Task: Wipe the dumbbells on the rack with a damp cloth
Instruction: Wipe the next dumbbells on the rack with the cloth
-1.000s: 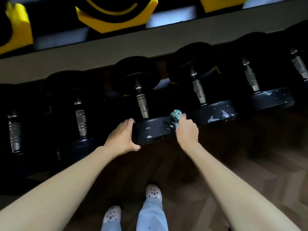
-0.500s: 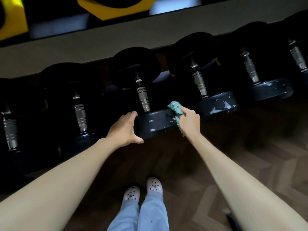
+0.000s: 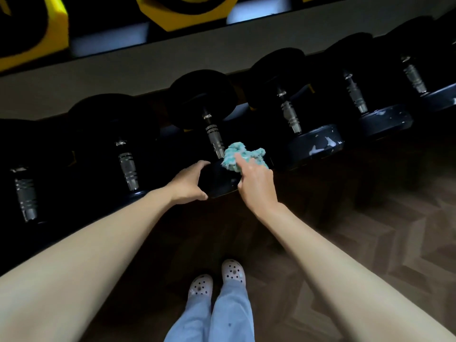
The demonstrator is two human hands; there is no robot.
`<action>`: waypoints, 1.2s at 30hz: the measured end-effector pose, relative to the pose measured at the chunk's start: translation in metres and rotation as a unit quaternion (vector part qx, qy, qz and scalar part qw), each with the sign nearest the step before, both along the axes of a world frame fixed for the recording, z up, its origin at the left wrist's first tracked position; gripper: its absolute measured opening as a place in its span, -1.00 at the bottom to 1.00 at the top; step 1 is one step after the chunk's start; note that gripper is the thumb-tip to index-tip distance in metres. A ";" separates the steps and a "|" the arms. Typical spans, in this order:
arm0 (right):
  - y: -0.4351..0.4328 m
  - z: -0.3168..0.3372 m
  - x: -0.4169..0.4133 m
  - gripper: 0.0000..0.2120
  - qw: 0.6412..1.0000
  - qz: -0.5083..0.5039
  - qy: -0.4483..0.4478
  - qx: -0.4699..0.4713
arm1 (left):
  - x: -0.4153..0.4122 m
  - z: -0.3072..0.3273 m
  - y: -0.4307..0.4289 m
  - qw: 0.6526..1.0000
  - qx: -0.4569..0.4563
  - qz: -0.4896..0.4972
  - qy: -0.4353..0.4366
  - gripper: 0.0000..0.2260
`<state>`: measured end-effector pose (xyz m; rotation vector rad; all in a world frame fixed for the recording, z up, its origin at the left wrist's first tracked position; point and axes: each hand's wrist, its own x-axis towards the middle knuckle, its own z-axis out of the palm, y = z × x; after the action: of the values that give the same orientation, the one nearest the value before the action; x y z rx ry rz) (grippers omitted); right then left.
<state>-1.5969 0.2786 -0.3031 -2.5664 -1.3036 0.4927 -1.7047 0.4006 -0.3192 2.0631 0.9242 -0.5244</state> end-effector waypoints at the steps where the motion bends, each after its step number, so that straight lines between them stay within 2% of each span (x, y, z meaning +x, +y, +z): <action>1: 0.001 0.003 -0.006 -0.48 1.000 0.023 -0.005 -0.018 | -0.002 0.003 0.002 1.000 -0.015 -0.004 0.004 -0.21; 3: 0.000 0.006 -0.016 -0.46 0.996 0.067 -0.025 -0.055 | 0.001 0.005 0.004 1.000 -0.025 0.005 0.011 -0.27; 6: -0.004 0.005 -0.022 -0.38 0.984 0.123 -0.112 -0.056 | 0.008 0.006 0.005 0.999 -0.012 0.043 0.012 -0.41; 8: -0.010 0.000 -0.017 -0.36 0.979 0.152 -0.130 -0.048 | 0.008 0.006 0.006 0.998 -0.014 0.063 0.013 -0.43; 13: -0.024 -0.013 -0.012 -0.35 0.968 0.205 -0.123 -0.072 | 0.006 0.006 0.002 0.997 -0.012 0.071 0.019 -0.43; 25: -0.036 -0.018 -0.002 -0.41 0.957 0.241 -0.157 -0.042 | 0.017 0.021 -0.001 0.996 0.024 0.080 0.033 -0.60; 29: -0.040 -0.020 0.008 -0.44 0.948 0.272 -0.166 -0.007 | 0.014 0.021 -0.003 0.997 0.025 0.065 0.037 -0.57; 34: -0.051 -0.020 0.028 -0.50 0.933 0.313 -0.175 0.006 | 0.014 0.020 0.000 0.998 0.015 0.065 0.022 -0.77; 36: -0.057 -0.024 0.038 -0.55 0.932 0.319 -0.174 -0.018 | 0.014 0.020 0.000 0.997 0.014 0.068 0.018 -0.74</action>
<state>-1.5594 0.2214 -0.3266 -2.2736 -2.2880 0.1546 -1.6909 0.4008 -0.2992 2.0035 1.0905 -0.4789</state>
